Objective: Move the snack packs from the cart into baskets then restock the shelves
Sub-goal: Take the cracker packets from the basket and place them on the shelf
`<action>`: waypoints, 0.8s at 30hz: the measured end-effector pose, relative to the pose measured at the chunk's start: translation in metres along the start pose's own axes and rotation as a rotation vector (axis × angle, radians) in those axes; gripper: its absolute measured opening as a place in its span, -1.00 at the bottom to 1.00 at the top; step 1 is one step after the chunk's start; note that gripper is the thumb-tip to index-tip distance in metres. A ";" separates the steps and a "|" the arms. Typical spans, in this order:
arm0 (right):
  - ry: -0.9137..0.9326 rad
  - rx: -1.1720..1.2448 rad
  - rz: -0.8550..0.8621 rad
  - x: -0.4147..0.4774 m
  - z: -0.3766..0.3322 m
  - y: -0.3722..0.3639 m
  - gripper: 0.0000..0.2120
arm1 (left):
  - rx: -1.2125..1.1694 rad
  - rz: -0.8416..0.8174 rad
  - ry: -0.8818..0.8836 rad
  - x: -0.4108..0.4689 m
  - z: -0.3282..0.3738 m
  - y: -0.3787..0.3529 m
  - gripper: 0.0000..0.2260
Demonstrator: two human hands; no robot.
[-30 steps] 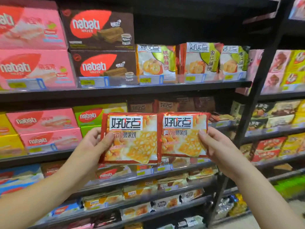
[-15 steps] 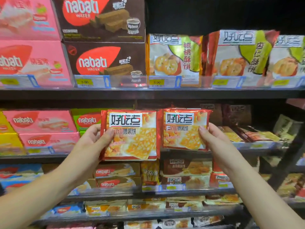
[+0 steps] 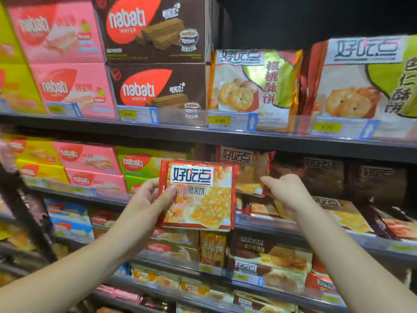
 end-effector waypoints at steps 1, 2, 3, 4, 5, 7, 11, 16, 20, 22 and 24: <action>-0.049 -0.010 0.013 0.004 0.002 -0.002 -0.64 | 0.004 0.002 0.001 0.001 0.000 -0.001 -0.63; -0.090 -0.021 0.019 0.010 0.005 -0.003 -0.65 | 0.003 0.004 0.002 0.002 0.000 -0.002 -0.62; -0.124 -0.028 0.014 0.015 0.004 -0.007 -0.66 | 0.001 0.008 -0.001 0.002 0.000 -0.002 -0.61; -0.153 -0.041 0.002 0.021 0.003 -0.012 -0.68 | 0.002 0.015 -0.002 0.002 0.001 -0.001 -0.59; -0.189 -0.070 -0.030 0.026 0.000 -0.018 -0.70 | 0.006 0.022 -0.005 0.002 0.002 0.001 -0.58; -0.225 -0.127 -0.066 0.037 -0.003 -0.029 -0.74 | 0.018 0.027 -0.012 0.002 0.003 0.005 -0.58; -0.169 -0.197 -0.058 0.055 -0.003 -0.042 -0.80 | 0.023 0.028 -0.010 0.000 0.007 0.011 -0.62; -0.252 -0.374 -0.062 0.061 0.002 -0.053 -0.81 | 0.029 0.027 -0.020 0.002 0.012 0.018 -0.63; -0.263 -0.451 -0.096 0.066 0.005 -0.054 -0.77 | 0.021 0.026 -0.033 0.007 0.012 0.017 -0.60; -0.272 -0.488 -0.091 0.065 0.002 -0.054 -0.85 | 0.012 0.020 -0.034 0.009 0.009 0.015 -0.58; -0.237 -0.544 -0.060 0.067 -0.004 -0.053 -0.92 | 0.013 0.011 -0.032 0.012 0.008 0.013 -0.57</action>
Point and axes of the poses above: each hand's wrist, its own x-axis towards the middle knuckle, its own y-axis out of the back of the hand, z = x × y, the point moved 7 cm from there along x, towards the middle knuckle, and after that the axes turned 13 degrees about -z, right-handed, at the moved point
